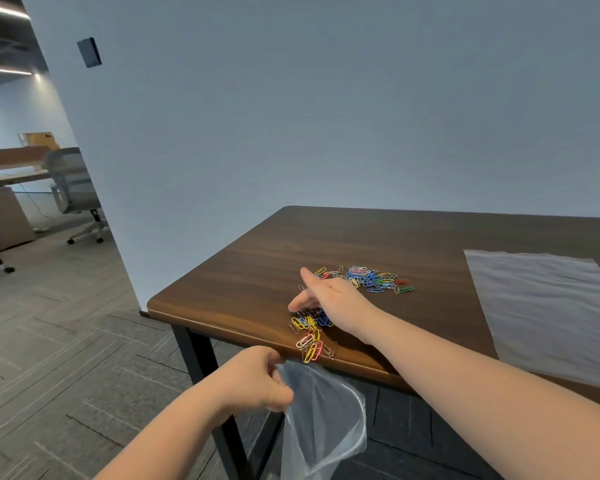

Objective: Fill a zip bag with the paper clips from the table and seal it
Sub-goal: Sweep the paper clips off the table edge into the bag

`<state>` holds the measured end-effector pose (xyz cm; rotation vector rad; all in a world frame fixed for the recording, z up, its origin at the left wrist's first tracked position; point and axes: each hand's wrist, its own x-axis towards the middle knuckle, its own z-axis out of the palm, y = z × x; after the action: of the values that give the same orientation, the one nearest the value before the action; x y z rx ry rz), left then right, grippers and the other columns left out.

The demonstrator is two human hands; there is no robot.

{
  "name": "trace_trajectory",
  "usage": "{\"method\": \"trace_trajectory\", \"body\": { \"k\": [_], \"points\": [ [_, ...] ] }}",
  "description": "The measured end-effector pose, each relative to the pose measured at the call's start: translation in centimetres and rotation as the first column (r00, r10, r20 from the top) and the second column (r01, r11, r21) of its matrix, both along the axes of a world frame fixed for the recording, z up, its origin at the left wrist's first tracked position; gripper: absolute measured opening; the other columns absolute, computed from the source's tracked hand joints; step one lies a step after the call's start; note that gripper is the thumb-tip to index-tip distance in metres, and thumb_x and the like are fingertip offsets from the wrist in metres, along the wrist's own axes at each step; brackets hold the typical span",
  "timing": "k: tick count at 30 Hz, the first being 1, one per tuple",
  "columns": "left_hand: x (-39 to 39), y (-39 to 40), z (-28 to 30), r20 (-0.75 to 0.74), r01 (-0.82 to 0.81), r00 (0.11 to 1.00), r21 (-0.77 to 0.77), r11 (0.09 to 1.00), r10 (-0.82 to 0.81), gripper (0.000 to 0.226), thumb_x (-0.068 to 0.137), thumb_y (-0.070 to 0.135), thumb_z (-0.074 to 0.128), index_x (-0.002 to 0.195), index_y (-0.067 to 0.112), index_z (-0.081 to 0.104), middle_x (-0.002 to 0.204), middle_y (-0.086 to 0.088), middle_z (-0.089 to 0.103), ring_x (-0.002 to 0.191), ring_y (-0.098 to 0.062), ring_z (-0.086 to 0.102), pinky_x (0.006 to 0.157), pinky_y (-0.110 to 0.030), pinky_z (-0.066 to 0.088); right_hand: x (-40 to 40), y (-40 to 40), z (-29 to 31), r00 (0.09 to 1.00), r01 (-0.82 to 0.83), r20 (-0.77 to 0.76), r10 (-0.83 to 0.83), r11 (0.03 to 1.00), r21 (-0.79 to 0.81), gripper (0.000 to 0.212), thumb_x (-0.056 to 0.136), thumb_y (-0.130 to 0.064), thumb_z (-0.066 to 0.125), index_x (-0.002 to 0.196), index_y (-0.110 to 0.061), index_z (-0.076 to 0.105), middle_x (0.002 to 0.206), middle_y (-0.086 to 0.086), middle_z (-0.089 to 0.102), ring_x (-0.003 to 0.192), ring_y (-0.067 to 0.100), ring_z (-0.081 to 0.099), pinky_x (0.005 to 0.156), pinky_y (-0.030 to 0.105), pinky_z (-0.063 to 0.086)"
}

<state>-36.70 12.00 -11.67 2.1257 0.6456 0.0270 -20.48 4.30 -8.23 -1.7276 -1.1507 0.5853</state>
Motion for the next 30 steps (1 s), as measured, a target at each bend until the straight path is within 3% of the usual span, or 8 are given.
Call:
{"method": "trace_trajectory", "body": {
  "k": [6,11,14,20,23,26,30],
  "points": [
    [-0.2,0.0,-0.1,0.039,0.015,0.999,-0.015,1.000,-0.014,0.028,0.069,0.001,0.060,0.055,0.022,0.048,0.050,0.010,0.044,0.052,-0.008,0.042,0.056,-0.017,0.039,-1.7,-1.2,-0.4,1.000,-0.024,0.002,0.024,0.999,0.037,0.066,0.099,-0.046,0.026,0.089,-0.005,0.077,0.096,0.008,0.076,0.095,0.014,0.068,0.100,0.034,0.045],
    [-0.3,0.1,-0.1,0.051,0.029,0.998,-0.040,0.999,-0.027,0.020,0.065,0.005,0.061,0.060,0.023,0.051,0.054,0.011,0.045,0.054,-0.007,0.044,0.060,-0.023,0.040,-3.3,-2.3,-0.4,1.000,-0.013,-0.008,0.013,0.998,0.054,0.066,0.099,-0.044,0.027,0.086,-0.004,0.077,0.092,0.007,0.077,0.084,0.007,0.067,0.077,0.013,0.043],
    [-0.3,0.2,0.0,0.032,0.019,0.999,-0.030,0.999,-0.018,0.016,0.063,0.007,0.061,0.064,0.020,0.052,0.054,0.010,0.047,0.055,-0.009,0.047,0.064,-0.025,0.043,-4.2,-3.0,-0.7,1.000,-0.014,-0.024,0.016,0.996,0.083,0.065,0.099,-0.044,0.028,0.085,-0.004,0.077,0.092,0.007,0.077,0.086,0.009,0.068,0.076,0.009,0.044],
    [-0.6,0.1,0.4,0.017,0.042,0.999,-0.067,0.997,-0.041,0.018,0.062,0.007,0.059,0.079,0.012,0.063,0.057,0.006,0.049,0.055,-0.008,0.048,0.068,-0.027,0.046,-6.1,-3.9,-1.5,0.988,-0.028,-0.146,0.054,0.984,0.177,0.065,0.099,-0.045,0.030,0.081,-0.004,0.077,0.089,0.009,0.077,0.092,0.019,0.069,0.091,0.029,0.050],
    [-0.7,0.0,0.6,0.007,0.035,0.999,-0.081,0.996,-0.035,0.026,0.060,0.008,0.062,0.086,0.009,0.065,0.062,0.003,0.051,0.060,-0.010,0.050,0.070,-0.029,0.049,-6.7,-4.8,-1.5,0.977,-0.033,-0.201,0.075,0.978,0.204,0.063,0.099,-0.042,0.030,0.084,-0.003,0.077,0.091,0.011,0.076,0.091,0.018,0.070,0.091,0.026,0.052],
    [-0.8,-0.2,0.6,0.024,0.037,0.999,-0.093,0.995,-0.035,0.019,0.065,0.004,0.059,0.071,0.022,0.061,0.055,0.009,0.049,0.054,-0.007,0.047,0.065,-0.024,0.043,-6.6,-5.5,-0.8,0.936,-0.007,-0.336,0.107,0.958,0.285,0.062,0.098,-0.040,0.033,0.081,0.004,0.074,0.090,0.018,0.075,0.089,0.022,0.071,0.086,0.025,0.055],
    [-0.8,-0.5,0.5,0.055,0.027,0.998,-0.086,0.996,-0.022,0.024,0.070,0.001,0.057,0.064,0.024,0.057,0.057,0.004,0.047,0.057,-0.011,0.048,0.064,-0.021,0.043,-3.1,-5.3,1.0,0.921,0.171,-0.387,-0.032,0.928,0.332,0.059,0.099,-0.036,0.035,0.084,0.007,0.072,0.090,0.016,0.076,0.087,0.017,0.072,0.079,0.020,0.057]
  ]
}}
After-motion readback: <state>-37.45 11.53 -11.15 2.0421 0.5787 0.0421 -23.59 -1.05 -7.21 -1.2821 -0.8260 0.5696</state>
